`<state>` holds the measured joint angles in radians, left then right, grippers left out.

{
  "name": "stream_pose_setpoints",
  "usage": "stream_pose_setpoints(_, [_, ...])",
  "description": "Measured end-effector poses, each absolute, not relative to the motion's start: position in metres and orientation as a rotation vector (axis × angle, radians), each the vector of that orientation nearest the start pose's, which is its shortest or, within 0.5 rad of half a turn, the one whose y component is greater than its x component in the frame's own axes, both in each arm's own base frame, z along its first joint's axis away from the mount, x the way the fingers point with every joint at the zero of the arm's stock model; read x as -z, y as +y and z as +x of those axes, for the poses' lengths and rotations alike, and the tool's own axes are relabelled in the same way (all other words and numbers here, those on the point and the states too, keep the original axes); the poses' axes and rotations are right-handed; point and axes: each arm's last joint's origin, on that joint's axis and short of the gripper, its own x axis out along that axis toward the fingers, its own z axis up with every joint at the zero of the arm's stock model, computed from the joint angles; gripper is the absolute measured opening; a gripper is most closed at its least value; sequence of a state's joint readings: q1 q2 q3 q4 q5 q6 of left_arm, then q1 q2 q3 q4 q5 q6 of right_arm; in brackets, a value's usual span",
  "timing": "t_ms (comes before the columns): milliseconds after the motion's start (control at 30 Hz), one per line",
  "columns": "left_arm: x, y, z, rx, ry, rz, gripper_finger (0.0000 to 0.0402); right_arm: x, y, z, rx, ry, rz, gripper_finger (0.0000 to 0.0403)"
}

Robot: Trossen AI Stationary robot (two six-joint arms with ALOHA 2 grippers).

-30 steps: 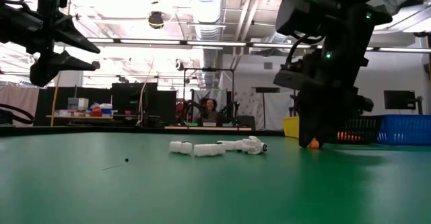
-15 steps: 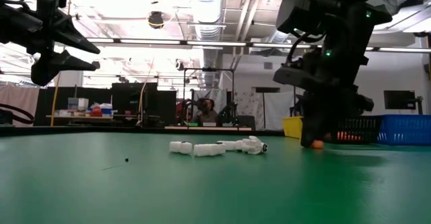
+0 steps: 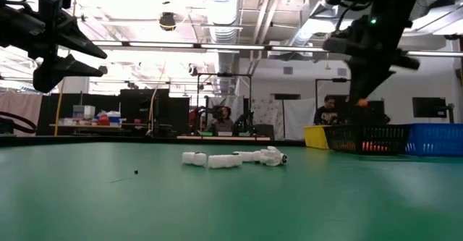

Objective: Sort Halloween decoration
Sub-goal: Put the orange skeleton toy into the bottom black basket, then put the white skeleton toy into the blue basket

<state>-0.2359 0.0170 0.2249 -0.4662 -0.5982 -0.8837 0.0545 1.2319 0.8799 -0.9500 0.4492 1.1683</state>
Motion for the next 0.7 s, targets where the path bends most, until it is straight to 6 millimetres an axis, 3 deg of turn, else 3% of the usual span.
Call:
stream_pose_setpoints(200, [-0.194, -0.001, 0.074, -0.438, 0.062, -0.764, 0.0180, -0.245, -0.031, 0.191, 1.088, 0.871, 0.659, 0.0039])
stream_pose_setpoints(467, [-0.194, -0.001, 0.074, -0.438, 0.062, -0.764, 0.0180, -0.230, -0.064, 0.195, 1.157, 1.012, 0.602, 0.0152])
stream_pose_setpoints(700, [-0.194, -0.001, 0.074, -0.437, 0.062, -0.764, 0.0180, -0.223, -0.070, 0.200, 1.144, 1.046, 0.603, 0.0217])
